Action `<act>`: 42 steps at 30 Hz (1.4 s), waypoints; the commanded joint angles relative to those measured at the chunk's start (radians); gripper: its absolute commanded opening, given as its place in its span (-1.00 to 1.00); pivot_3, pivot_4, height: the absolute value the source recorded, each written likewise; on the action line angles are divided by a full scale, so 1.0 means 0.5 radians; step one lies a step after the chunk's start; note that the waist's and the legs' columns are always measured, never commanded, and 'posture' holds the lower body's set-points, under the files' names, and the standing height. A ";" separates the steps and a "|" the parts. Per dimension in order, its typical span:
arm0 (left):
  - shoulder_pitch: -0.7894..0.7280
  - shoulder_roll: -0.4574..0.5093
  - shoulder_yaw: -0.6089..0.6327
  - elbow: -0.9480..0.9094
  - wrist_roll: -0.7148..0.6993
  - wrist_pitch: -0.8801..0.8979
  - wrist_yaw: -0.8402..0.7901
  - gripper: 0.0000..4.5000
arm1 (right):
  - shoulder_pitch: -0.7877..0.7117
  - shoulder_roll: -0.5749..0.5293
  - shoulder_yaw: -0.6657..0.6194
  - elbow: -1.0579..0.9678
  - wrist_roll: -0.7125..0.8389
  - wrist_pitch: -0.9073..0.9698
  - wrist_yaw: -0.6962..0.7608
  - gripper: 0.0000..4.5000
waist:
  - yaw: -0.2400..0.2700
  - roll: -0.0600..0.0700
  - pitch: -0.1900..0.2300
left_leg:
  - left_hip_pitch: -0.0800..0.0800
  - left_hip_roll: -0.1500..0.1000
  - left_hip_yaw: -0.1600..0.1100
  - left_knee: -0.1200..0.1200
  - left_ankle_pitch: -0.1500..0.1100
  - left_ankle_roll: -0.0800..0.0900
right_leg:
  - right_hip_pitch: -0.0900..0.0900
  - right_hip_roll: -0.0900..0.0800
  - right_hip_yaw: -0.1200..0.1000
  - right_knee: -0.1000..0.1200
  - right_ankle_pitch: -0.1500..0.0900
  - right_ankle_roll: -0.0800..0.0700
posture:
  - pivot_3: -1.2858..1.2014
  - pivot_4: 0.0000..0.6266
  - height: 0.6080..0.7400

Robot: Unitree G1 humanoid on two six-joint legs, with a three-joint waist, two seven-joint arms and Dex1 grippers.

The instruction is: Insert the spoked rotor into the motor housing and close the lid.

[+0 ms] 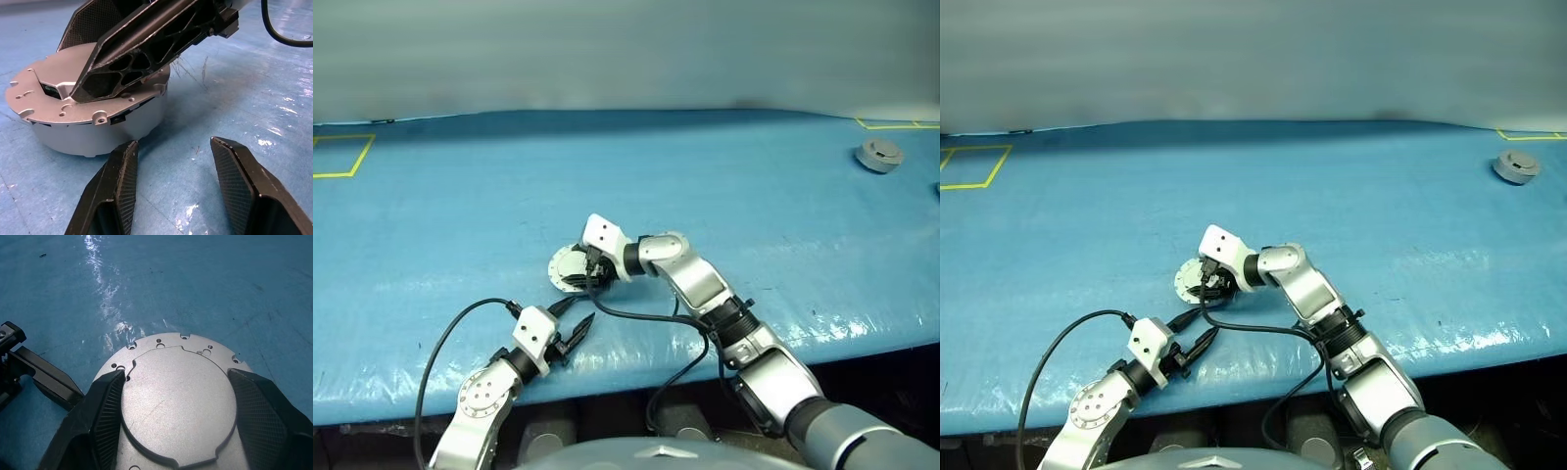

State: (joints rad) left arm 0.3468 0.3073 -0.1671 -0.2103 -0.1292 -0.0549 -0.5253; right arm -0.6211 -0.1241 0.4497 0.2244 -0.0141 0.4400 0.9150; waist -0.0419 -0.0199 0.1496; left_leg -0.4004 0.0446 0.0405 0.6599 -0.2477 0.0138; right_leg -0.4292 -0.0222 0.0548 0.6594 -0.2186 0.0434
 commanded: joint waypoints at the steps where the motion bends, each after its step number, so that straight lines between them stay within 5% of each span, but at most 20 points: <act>1: -0.005 -0.007 -0.011 -0.019 -0.016 -0.015 -0.010 0.13 | -0.029 -0.016 0.014 0.032 0.021 -0.042 0.052 0.35 | 0.000 0.000 0.000 | 0.000 0.000 0.000 0.000 0.000 0.000 | 0.000 0.000 0.000 0.000 0.000 0.000 | 0.03 -0.52 1.00; 14: 0.004 -0.013 -0.012 -0.019 -0.020 -0.017 -0.008 0.13 | -0.248 -0.040 -0.008 0.275 0.071 -0.039 0.202 0.35 | 0.000 0.000 0.000 | 0.000 0.000 0.000 0.000 0.000 0.000 | 0.000 0.000 0.000 0.000 0.000 0.000 | 0.03 -0.52 1.00; 42: 0.010 -0.003 -0.011 -0.034 -0.024 -0.013 -0.008 0.13 | -0.243 -0.054 0.026 0.486 -0.039 -0.303 0.193 0.35 | -0.001 0.000 0.000 | 0.002 0.001 0.000 0.000 0.000 0.000 | 0.001 0.000 0.000 0.001 0.000 0.000 | 0.03 -0.52 1.00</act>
State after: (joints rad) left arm 0.3499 0.3066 -0.1683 -0.2086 -0.1364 -0.0534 -0.5253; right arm -0.7338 -0.1478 0.4546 0.4466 -0.0065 0.2691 1.0255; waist -0.0426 -0.0198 0.1496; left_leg -0.3993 0.0450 0.0403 0.6601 -0.2477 0.0138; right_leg -0.4288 -0.0221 0.0548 0.6598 -0.2187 0.0433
